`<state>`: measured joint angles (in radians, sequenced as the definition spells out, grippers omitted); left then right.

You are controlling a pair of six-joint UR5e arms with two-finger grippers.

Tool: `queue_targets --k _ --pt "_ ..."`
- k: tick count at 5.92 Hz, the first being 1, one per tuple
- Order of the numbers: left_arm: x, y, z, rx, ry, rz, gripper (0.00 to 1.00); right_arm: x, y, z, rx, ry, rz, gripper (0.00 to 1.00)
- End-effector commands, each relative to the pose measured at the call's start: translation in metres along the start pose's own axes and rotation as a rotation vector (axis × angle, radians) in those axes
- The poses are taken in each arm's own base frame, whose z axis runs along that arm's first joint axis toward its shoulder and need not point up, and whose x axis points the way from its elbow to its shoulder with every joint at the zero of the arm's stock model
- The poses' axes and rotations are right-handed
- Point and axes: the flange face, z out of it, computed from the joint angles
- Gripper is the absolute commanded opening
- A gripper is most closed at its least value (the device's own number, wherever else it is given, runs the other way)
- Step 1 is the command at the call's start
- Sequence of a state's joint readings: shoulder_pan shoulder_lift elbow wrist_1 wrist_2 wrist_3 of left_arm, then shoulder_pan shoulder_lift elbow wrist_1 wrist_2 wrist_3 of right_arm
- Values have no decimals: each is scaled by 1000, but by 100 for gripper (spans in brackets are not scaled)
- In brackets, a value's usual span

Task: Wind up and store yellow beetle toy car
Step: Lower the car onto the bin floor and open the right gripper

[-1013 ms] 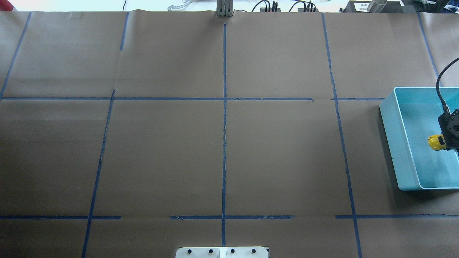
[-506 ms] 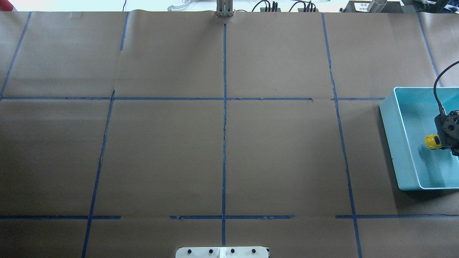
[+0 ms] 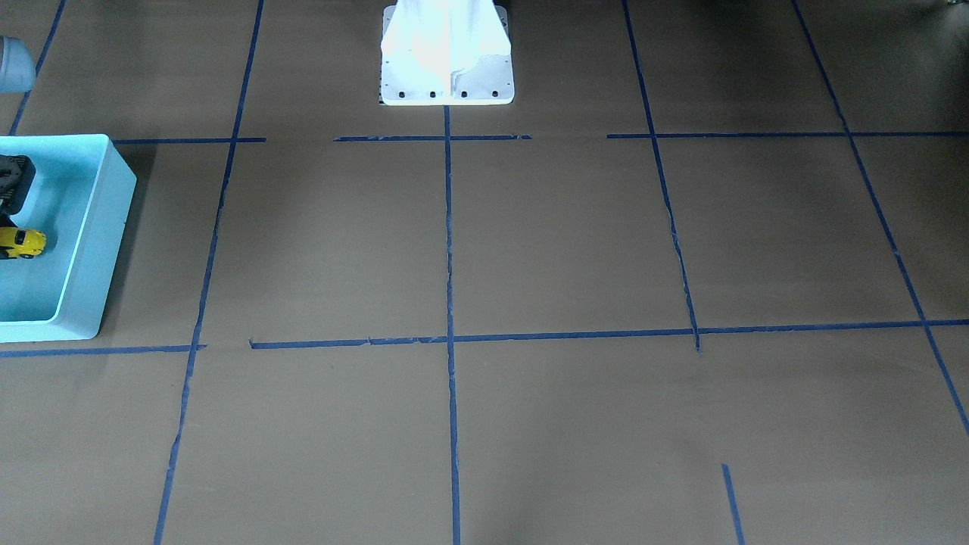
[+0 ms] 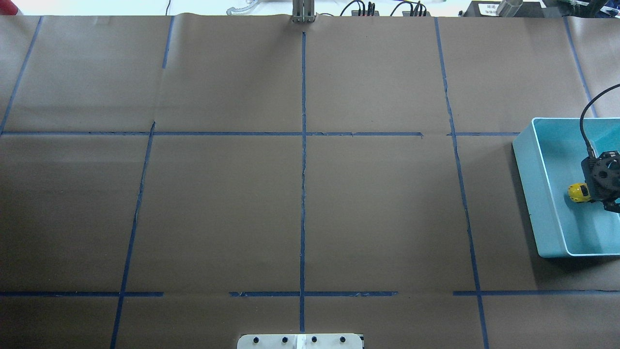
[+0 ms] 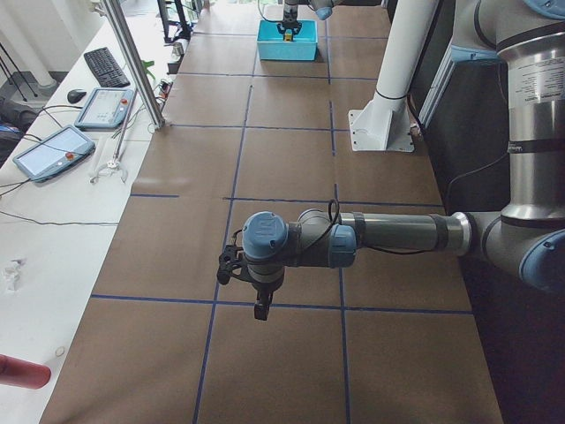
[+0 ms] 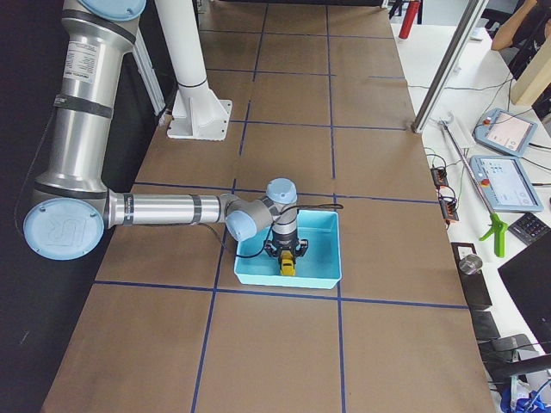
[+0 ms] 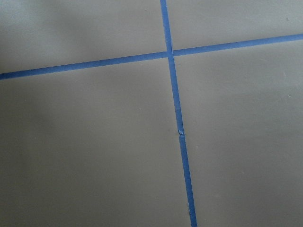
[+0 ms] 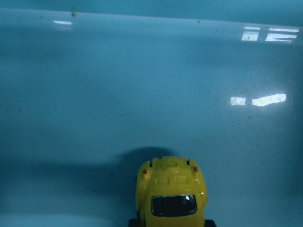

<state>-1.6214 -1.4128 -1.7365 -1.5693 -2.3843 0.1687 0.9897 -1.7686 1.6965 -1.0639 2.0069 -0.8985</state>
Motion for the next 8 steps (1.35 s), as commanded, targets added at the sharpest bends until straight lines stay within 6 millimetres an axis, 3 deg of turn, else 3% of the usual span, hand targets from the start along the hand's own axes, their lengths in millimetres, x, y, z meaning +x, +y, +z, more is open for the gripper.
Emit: queue_targets --k 1,2,3,4,5,8 --pt "1 0 -1 1 1 1 100 4 -11 2 8 2 2 21" --pt "3 -1 -3 5 0 6 100 3 -11 4 6 -3 14 41" --pt "4 -2 -4 8 0 9 100 2 -10 5 7 -8 17 77" --pt "4 -1 -4 8 0 9 100 1 -14 3 33 -23 13 100" --pt "4 -1 -4 8 0 9 100 -1 -19 -4 83 -47 12 100" --pt "8 -3 -8 14 -1 14 100 14 48 -72 280 -58 207 100"
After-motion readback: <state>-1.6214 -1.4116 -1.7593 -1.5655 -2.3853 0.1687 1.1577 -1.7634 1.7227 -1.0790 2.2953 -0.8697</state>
